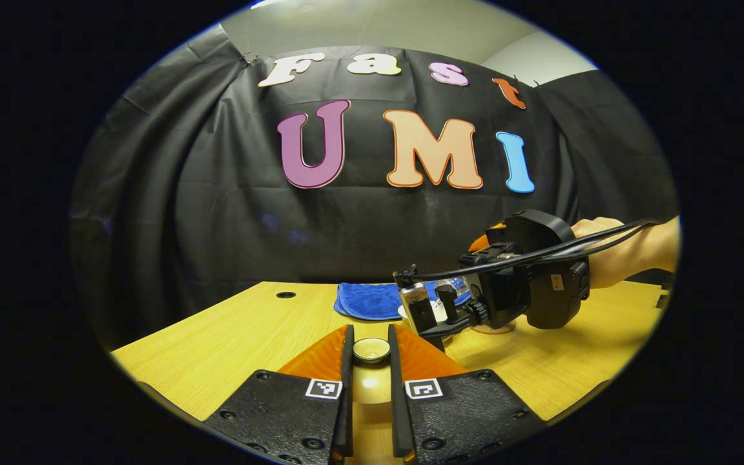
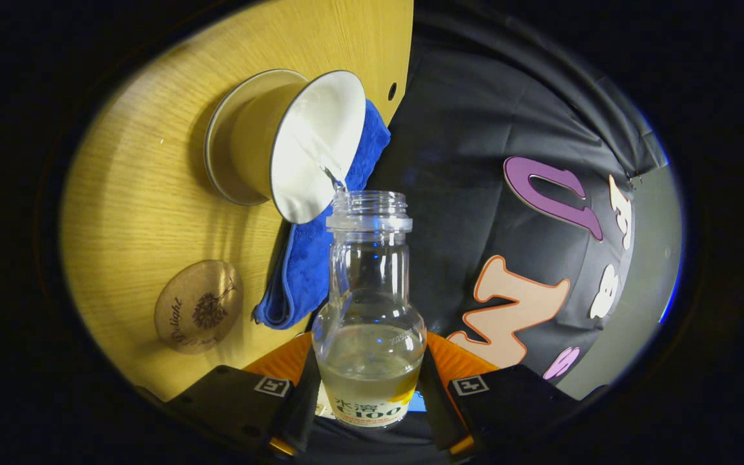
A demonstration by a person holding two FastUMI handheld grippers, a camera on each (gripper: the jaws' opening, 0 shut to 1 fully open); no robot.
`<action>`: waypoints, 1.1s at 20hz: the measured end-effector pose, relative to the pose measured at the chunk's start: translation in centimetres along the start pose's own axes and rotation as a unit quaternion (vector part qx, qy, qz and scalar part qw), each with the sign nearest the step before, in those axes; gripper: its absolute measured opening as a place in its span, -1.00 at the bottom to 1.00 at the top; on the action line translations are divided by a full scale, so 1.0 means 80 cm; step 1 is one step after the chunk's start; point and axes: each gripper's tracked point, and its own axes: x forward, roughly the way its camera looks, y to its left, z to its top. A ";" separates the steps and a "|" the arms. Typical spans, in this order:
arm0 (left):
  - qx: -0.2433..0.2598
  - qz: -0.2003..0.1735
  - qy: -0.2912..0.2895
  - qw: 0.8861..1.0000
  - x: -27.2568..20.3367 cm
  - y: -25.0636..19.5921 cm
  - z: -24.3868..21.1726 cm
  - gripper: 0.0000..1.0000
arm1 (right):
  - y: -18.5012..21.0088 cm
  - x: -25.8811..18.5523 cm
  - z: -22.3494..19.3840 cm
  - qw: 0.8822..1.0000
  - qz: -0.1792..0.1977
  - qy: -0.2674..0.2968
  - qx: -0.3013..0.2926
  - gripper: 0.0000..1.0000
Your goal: Open the teacup lid with one hand, grasp the water bottle and pour water into the teacup with the other hand; after pouring, place the water bottle on the coaster and then close the teacup lid.
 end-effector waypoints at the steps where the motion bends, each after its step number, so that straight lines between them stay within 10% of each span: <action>1: 0.000 0.000 0.000 1.000 0.000 0.000 0.000 -0.59 | -0.005 0.000 -0.001 1.000 -0.007 0.000 -0.009 0.51; 22: 0.000 -0.003 0.000 1.000 0.000 0.000 -0.001 -0.58 | -0.038 0.003 0.012 0.995 -0.049 -0.019 -0.083 0.51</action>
